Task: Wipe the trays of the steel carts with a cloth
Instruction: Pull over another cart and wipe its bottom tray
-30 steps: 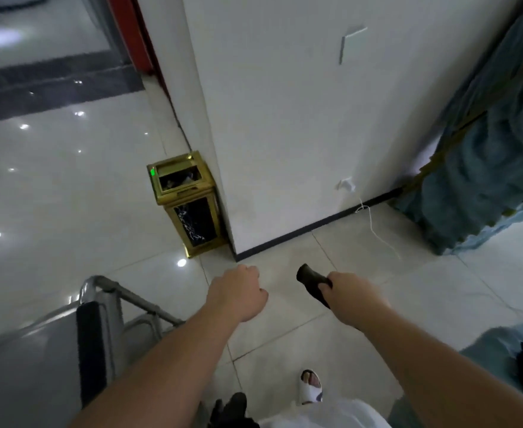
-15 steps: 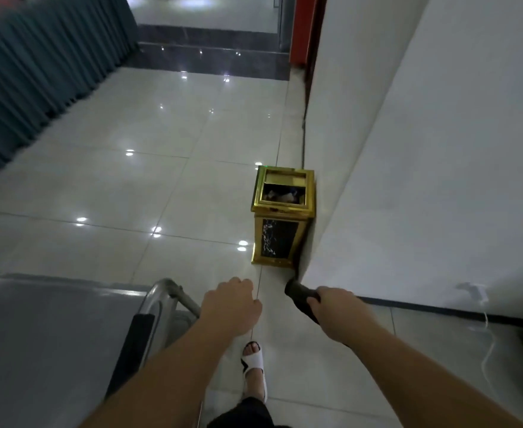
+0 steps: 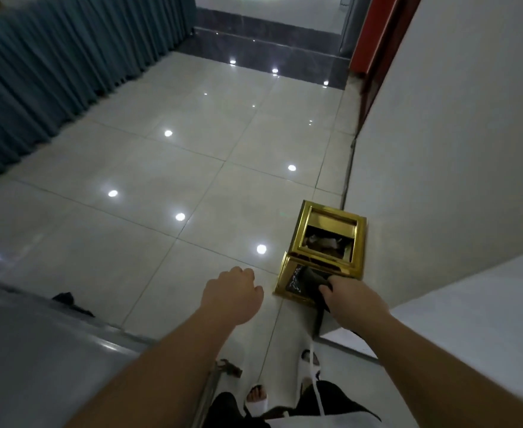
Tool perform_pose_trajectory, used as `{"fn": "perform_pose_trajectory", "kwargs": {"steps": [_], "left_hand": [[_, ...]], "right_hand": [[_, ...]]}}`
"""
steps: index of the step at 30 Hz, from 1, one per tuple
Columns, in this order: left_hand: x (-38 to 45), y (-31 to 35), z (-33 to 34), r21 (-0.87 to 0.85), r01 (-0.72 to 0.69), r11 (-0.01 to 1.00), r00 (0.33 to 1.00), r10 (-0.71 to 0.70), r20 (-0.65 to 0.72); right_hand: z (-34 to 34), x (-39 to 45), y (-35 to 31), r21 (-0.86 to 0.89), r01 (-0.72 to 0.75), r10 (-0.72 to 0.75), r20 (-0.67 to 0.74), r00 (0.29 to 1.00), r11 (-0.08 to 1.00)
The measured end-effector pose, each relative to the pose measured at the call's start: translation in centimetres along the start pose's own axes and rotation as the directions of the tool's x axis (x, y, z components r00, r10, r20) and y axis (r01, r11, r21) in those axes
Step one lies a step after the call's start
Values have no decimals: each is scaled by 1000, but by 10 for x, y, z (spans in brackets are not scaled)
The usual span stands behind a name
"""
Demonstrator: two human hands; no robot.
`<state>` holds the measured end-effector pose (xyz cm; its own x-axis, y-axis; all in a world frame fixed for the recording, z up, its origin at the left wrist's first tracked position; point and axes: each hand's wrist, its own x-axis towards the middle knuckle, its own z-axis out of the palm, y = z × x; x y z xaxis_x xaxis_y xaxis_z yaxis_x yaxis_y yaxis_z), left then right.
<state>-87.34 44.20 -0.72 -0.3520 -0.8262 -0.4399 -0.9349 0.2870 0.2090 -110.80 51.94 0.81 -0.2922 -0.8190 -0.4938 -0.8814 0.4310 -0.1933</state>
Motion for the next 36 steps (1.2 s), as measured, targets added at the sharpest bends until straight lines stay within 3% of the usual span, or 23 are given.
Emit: {"fn": "perform_pose_trajectory", "kwargs": {"steps": [6, 9, 12, 16, 22, 28, 32, 36], "left_hand": [[71, -21, -30, -32, 171, 985, 985, -172, -8], [103, -27, -52, -89, 274, 958, 961, -276, -17], [122, -36, -66, -128, 363, 923, 930, -368, -18], [126, -64, -75, -198, 495, 846, 865, -502, 20], [116, -128, -70, -307, 668, 677, 734, -668, 123], [122, -215, -85, -384, 732, 563, 654, -739, 163], [121, -275, -108, -418, 738, 531, 629, -765, 138], [106, -321, -121, -485, 752, 446, 558, -822, 109]], "right_hand": [[-40, 113, -36, -163, 152, -154, -2, 988, 975], [-73, 175, -64, -315, 288, -296, 22, 955, 905], [-101, 225, -103, -346, 398, -400, 70, 914, 850], [-108, 266, -165, -340, 511, -486, 162, 859, 789], [-68, 288, -255, -345, 695, -593, 364, 719, 631], [-55, 313, -358, -399, 760, -636, 417, 649, 513], [-62, 325, -438, -439, 784, -677, 412, 610, 439], [-55, 322, -507, -444, 829, -706, 461, 538, 341]]}}
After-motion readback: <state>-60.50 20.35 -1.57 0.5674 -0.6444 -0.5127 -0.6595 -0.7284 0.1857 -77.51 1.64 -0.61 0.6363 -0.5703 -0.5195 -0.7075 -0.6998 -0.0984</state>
